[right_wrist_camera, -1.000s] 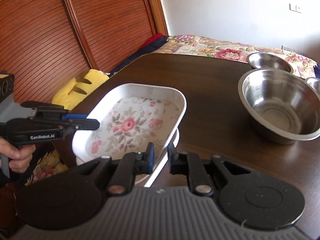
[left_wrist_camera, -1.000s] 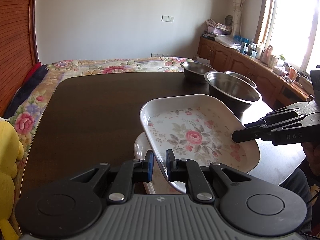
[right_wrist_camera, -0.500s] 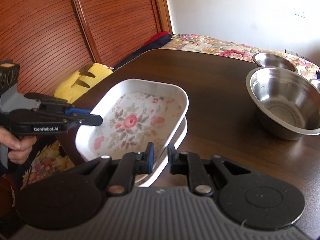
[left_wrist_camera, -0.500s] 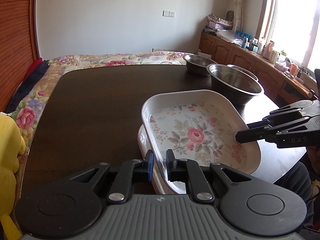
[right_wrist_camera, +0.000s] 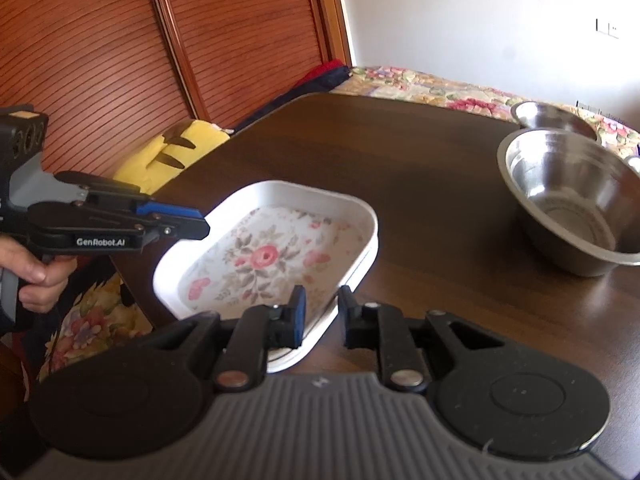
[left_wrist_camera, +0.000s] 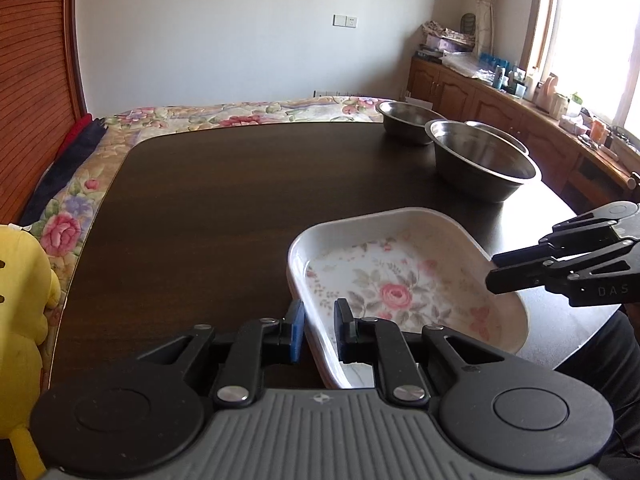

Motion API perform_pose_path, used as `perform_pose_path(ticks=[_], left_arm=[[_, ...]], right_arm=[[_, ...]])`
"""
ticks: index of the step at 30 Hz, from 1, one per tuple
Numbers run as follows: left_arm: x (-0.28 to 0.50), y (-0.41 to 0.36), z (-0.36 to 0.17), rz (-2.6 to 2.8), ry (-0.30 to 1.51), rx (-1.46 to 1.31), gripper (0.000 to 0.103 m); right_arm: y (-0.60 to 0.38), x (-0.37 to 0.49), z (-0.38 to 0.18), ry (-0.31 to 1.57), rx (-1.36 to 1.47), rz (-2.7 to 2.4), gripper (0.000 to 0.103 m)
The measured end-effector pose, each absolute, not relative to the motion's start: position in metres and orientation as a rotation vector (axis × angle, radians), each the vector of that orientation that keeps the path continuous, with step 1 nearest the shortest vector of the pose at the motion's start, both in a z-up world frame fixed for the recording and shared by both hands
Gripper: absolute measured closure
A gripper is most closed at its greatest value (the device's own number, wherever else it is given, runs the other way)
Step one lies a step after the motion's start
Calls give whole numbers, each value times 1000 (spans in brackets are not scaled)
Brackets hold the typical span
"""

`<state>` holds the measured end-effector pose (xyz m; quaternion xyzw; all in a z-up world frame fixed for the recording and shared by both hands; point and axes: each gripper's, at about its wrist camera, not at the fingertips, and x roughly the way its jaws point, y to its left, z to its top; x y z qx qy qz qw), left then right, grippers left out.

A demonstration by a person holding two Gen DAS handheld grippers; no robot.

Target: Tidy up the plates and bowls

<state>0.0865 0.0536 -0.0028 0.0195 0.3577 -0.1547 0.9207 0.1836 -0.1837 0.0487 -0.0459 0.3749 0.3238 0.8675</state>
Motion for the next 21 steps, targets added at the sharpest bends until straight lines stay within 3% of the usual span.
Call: perform_pose_path(ticks=[7, 11, 21], left_arm=[[98, 46, 9, -292, 699, 25, 82], [112, 30, 20, -283, 652, -11, 68], [145, -37, 50, -359, 565, 23, 66]], right_arm=[[-204, 181, 65, 680, -102, 672, 83], [-227, 181, 74, 599, -114, 623, 83], [-305, 197, 93, 516, -43, 500, 83]])
